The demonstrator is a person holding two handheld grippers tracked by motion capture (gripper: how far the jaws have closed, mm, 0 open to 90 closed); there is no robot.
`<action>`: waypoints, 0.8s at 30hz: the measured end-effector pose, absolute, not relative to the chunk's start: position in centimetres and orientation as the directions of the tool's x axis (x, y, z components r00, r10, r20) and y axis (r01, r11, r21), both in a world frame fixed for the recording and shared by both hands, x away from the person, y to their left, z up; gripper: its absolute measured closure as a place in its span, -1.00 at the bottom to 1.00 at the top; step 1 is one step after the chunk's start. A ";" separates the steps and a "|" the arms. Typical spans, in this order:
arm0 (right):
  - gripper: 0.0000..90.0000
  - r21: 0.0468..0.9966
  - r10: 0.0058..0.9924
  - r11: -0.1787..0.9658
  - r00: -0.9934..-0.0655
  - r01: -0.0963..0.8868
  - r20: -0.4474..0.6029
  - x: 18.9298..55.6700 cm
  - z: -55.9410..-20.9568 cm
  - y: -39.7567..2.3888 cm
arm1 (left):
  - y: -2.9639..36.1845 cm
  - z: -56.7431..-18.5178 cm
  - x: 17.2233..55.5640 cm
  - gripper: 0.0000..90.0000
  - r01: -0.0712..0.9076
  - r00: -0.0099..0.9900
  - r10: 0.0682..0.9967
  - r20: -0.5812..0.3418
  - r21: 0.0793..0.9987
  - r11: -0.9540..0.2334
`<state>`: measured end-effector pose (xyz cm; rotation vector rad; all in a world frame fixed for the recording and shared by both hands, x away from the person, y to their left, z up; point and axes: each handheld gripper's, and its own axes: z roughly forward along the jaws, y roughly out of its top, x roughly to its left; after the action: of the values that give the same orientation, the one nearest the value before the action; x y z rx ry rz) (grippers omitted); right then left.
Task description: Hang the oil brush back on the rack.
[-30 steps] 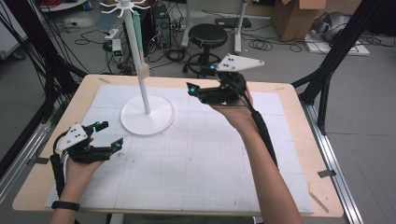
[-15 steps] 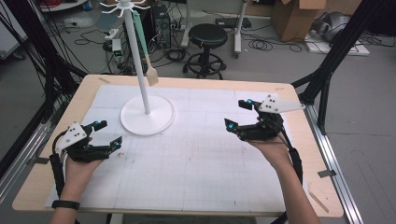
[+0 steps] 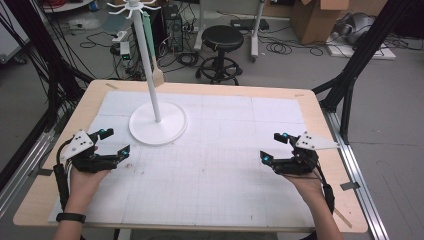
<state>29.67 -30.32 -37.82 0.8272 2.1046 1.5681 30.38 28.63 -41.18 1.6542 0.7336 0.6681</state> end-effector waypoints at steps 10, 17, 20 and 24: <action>-0.65 0.948 0.715 0.205 -0.699 0.244 0.026 28.9 -41.3 -33.1 | 28.4 -41.2 30.1 -0.68 0.124 0.645 0.762 0.057 0.976 -0.178; -0.65 0.952 0.744 0.174 -0.667 0.252 0.041 28.5 -42.3 -34.6 | 28.2 -41.3 30.0 -0.68 0.123 0.648 0.758 0.073 0.972 -0.199; -0.65 0.950 0.755 0.167 -0.654 0.263 0.049 28.5 -42.5 -34.9 | 28.3 -41.2 30.0 -0.68 0.122 0.645 0.761 0.072 0.973 -0.195; -0.65 0.952 0.759 0.166 -0.650 0.257 0.043 28.5 -42.6 -34.9 | 28.2 -41.4 30.1 -0.68 0.126 0.647 0.760 0.067 0.973 -0.193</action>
<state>28.46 -34.95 -42.56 0.9595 2.0014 1.4940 30.09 28.21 -41.40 1.6953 0.7286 0.6736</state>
